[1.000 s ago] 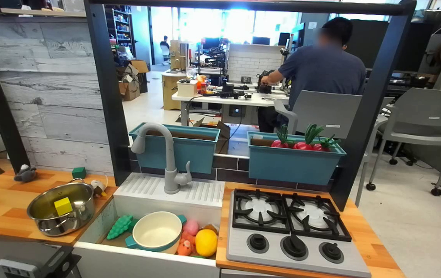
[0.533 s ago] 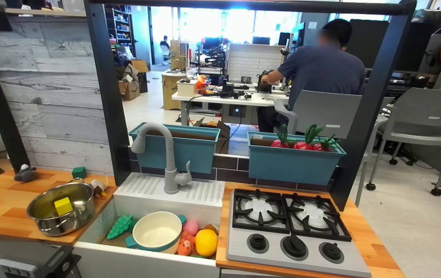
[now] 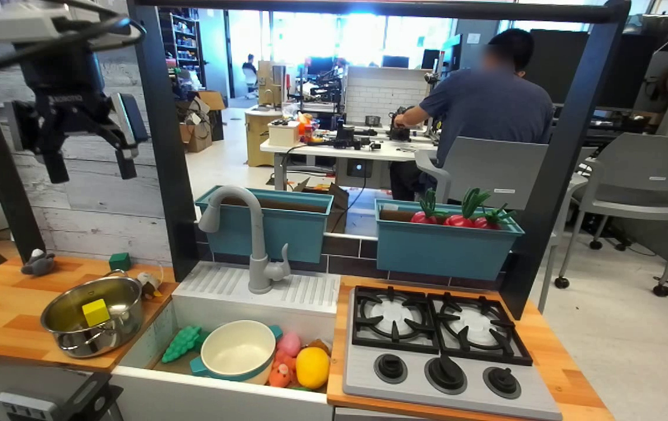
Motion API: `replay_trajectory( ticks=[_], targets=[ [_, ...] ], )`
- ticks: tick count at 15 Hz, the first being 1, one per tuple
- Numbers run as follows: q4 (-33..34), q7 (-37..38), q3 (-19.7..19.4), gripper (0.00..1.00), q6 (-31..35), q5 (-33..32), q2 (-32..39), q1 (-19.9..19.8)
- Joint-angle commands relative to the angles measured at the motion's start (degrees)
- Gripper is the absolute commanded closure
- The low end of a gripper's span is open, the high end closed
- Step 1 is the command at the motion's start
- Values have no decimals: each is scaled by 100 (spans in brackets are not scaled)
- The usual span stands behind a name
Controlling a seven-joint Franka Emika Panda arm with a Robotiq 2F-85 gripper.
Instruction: Move the pot to the left and the orange plush toy to the right
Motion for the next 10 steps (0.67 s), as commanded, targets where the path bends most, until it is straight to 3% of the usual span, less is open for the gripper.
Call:
replay_trajectory(
  ticks=[1, 7, 10],
  targets=[
    [1020, -726, -179, 0, -654, -52, 932, 173],
    [2257, -607, -476, 0, -1649, -143, 2209, 494],
    [2737, -313, -631, 0, -1815, -140, 2767, 641]
  ],
)
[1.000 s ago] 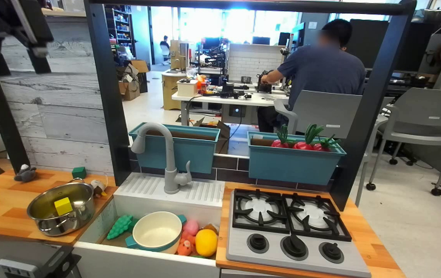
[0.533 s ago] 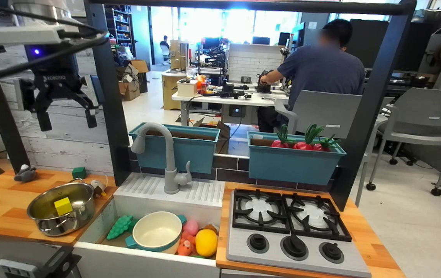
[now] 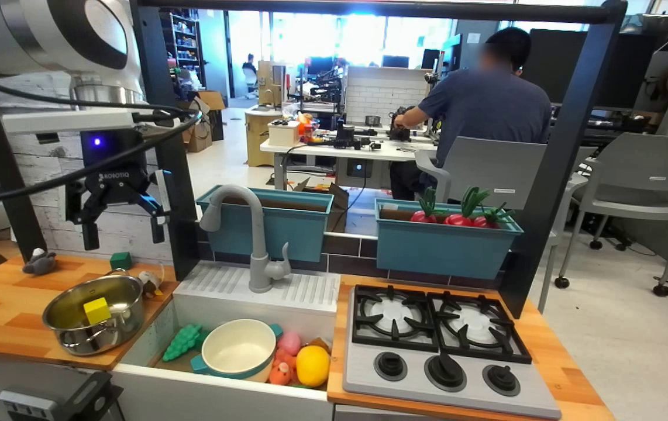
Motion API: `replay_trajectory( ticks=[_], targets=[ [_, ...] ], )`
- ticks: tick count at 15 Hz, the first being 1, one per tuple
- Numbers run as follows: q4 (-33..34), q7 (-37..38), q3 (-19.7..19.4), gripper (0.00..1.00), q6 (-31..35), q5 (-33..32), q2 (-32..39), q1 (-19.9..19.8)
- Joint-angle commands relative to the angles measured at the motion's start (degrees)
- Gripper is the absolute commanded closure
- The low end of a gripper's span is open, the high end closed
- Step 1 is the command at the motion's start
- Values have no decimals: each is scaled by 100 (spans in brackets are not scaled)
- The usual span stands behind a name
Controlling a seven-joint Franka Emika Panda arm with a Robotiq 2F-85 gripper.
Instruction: Move the pot to the left and the orange plush toy to the right
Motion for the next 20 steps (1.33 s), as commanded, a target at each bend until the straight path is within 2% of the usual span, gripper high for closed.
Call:
replay_trajectory(
  ticks=[1, 6, 14, 15, 16, 20],
  targets=[
    [1043, 354, -223, 0, -584, -160, 922, 281],
    [1775, 748, -419, 0, -1133, -312, 1854, 531],
    [2515, 937, -615, 0, -1033, -525, 2826, 723],
    [2560, 943, -608, 25, -994, -504, 2864, 718],
    [2590, 953, -609, 28, -924, -508, 2901, 717],
    [2586, 919, -572, 59, -854, -471, 2876, 673]
  ],
)
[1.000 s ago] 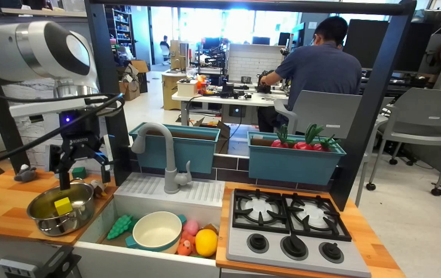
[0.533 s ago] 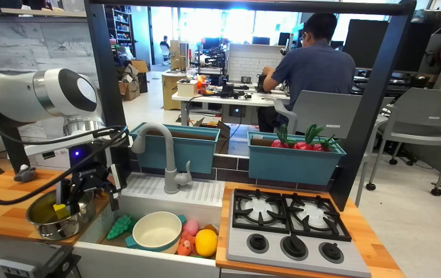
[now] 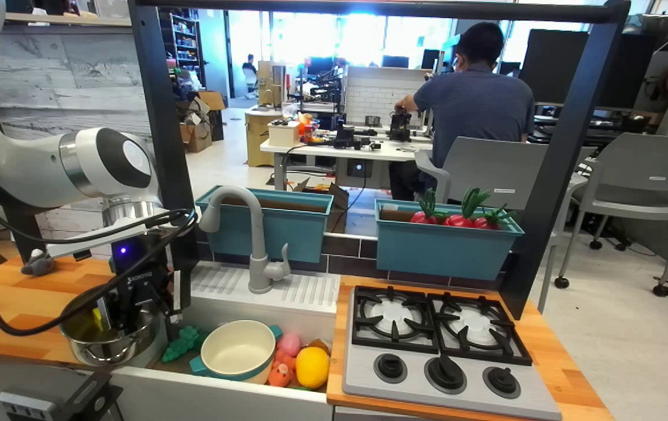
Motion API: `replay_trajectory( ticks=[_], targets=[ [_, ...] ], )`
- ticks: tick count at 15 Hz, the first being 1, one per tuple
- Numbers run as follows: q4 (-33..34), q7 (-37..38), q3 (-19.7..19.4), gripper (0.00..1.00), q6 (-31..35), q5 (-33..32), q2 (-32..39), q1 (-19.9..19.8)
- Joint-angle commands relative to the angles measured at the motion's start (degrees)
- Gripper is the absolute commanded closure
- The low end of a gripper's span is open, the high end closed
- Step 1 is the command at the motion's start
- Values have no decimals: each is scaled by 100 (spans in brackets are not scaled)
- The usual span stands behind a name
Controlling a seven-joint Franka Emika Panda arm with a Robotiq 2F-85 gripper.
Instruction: Move the pot to the left and the orange plush toy to the right
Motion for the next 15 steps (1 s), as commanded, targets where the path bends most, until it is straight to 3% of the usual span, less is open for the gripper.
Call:
replay_trajectory(
  ticks=[1, 5, 6, 15],
  targets=[
    [411, -43, 12, 66, 32, -43, 165, 73],
    [142, 139, -4, 96, 346, -79, -27, 129],
    [47, 162, 4, 99, 399, -81, -117, 138],
    [-2093, 423, 81, 98, 2007, -198, -1834, 396]
  ],
)
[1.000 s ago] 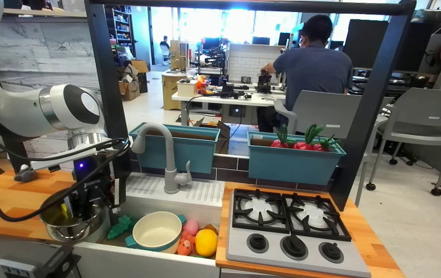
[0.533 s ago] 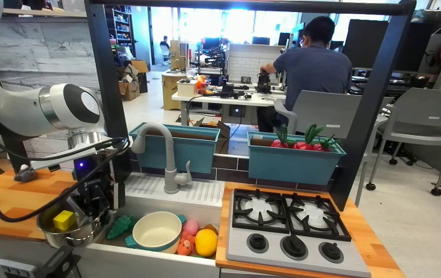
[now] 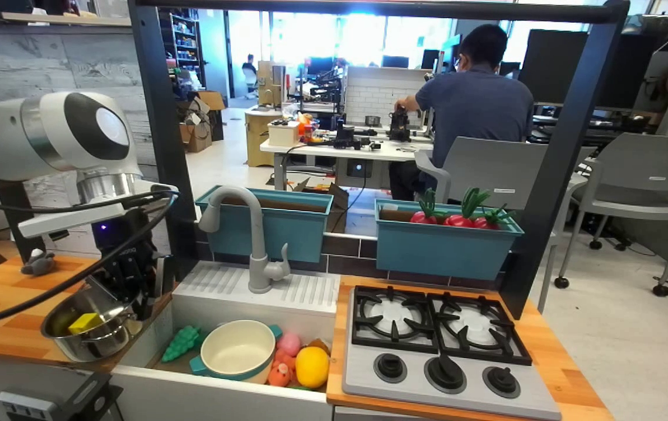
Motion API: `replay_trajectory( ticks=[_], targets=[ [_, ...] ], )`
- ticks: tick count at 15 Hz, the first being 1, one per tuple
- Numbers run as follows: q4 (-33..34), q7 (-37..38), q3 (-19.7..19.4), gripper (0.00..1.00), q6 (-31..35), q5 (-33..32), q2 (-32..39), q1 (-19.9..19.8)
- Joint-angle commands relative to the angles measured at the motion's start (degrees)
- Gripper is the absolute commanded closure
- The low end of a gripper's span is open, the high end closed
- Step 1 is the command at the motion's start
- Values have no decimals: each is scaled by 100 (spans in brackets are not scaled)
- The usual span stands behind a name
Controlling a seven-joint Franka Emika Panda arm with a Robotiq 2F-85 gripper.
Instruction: Move the pot to the left and the orange plush toy to the right
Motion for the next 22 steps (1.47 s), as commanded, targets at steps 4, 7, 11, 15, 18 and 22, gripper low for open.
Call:
replay_trajectory(
  ticks=[4, 7, 11, 15, 18, 22],
  targets=[
    [-730, 237, 171, 98, 1499, -153, -970, 619],
    [-442, 186, 237, 98, 1644, -65, -918, 801],
    [145, 135, 285, 98, 1432, 35, -571, 870],
    [606, 277, 299, 98, 1611, 148, -161, 866],
    [722, 996, 225, 98, 2709, 372, 245, 965],
    [824, 1483, -62, 98, 4236, 685, 837, 1128]
  ],
)
